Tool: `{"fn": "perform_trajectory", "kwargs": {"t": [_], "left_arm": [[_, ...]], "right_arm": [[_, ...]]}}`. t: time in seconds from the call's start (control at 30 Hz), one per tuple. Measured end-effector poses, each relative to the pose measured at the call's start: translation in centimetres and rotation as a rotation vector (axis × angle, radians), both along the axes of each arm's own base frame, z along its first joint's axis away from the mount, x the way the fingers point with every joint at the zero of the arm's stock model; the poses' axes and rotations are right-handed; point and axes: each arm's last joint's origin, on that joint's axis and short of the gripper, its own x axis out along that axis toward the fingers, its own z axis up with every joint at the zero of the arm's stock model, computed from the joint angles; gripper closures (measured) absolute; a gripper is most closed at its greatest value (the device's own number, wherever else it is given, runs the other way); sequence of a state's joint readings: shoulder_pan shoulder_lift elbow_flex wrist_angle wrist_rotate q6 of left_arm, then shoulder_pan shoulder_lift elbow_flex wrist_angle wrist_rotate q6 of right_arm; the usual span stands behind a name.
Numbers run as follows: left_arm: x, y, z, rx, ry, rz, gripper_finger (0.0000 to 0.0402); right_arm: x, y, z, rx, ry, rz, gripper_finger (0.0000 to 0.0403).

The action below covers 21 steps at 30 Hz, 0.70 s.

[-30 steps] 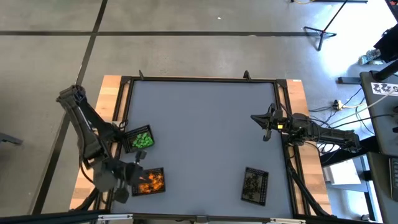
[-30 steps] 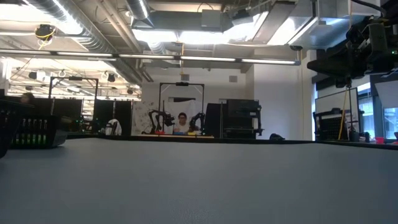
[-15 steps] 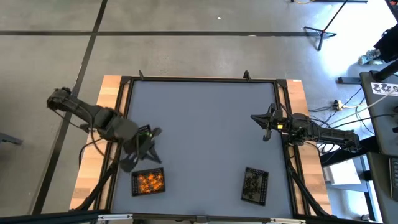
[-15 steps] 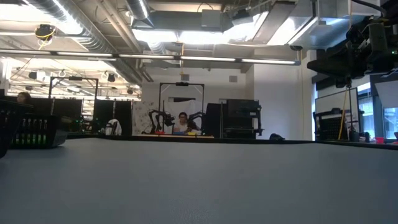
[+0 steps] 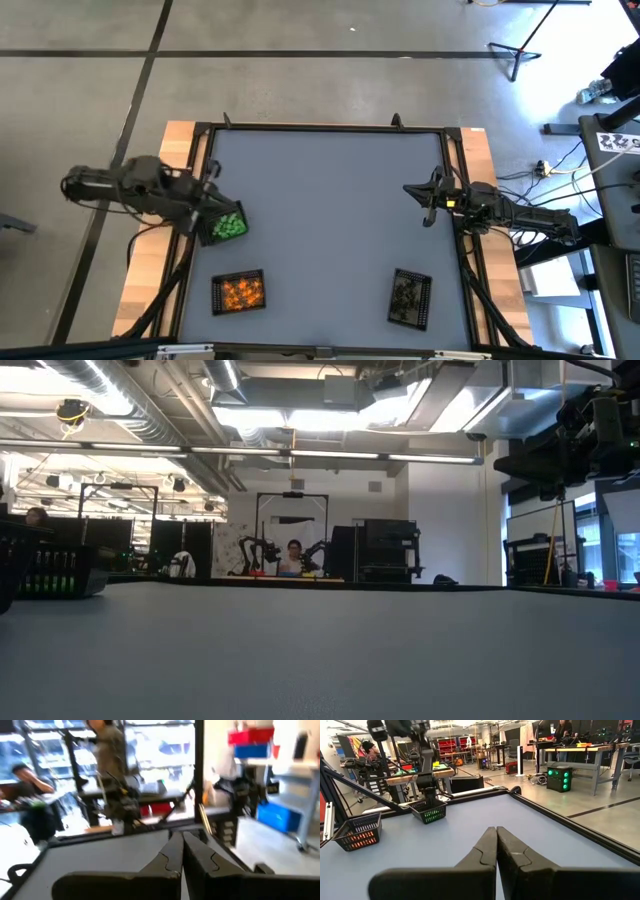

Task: Sort Halloween decoration
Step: Return to Home Position

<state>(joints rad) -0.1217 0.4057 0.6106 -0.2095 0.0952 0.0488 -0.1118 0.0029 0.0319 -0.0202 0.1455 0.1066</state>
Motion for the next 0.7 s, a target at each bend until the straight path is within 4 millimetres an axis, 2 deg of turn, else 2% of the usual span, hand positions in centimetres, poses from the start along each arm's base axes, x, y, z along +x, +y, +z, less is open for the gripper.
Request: {"fn": "perform_trajectory", "kwargs": {"t": [0.13, 0.23, 0.33, 0.43, 0.53, 0.6, 0.7], "left_arm": [[-2.6, 0.6, -2.2, -0.025, -0.085, 0.066, 0.0401], [-3.5, 0.8, -4.3, -0.035, -0.133, 0.114, 0.0401], [-3.5, 0.9, -6.2, -0.044, -0.178, 0.146, 0.0401], [-2.9, 0.9, -7.4, -0.023, -0.149, 0.172, 0.0401], [-2.4, 0.9, -7.9, -0.020, -0.147, 0.169, 0.0401], [-2.2, 1.0, -8.9, -0.011, -0.102, 0.182, 0.0401], [-2.1, 1.1, -9.1, -0.025, -0.148, 0.198, 0.0401]], "right_arm": [[0.0, 0.0, 0.0, 0.000, 0.000, 0.000, 0.0400], [0.0, 0.0, 0.0, 0.000, 0.001, 0.000, 0.0400], [0.0, 0.0, 0.0, 0.000, 0.000, 0.000, 0.0400], [0.0, 0.0, 0.0, 0.000, -0.001, 0.002, 0.0400], [0.0, 0.0, 0.0, 0.001, 0.002, 0.003, 0.0400], [0.0, 0.0, 0.0, 0.001, 0.002, 0.006, 0.0400], [0.0, 0.0, 0.0, 0.001, 0.003, 0.007, 0.0400]]}}
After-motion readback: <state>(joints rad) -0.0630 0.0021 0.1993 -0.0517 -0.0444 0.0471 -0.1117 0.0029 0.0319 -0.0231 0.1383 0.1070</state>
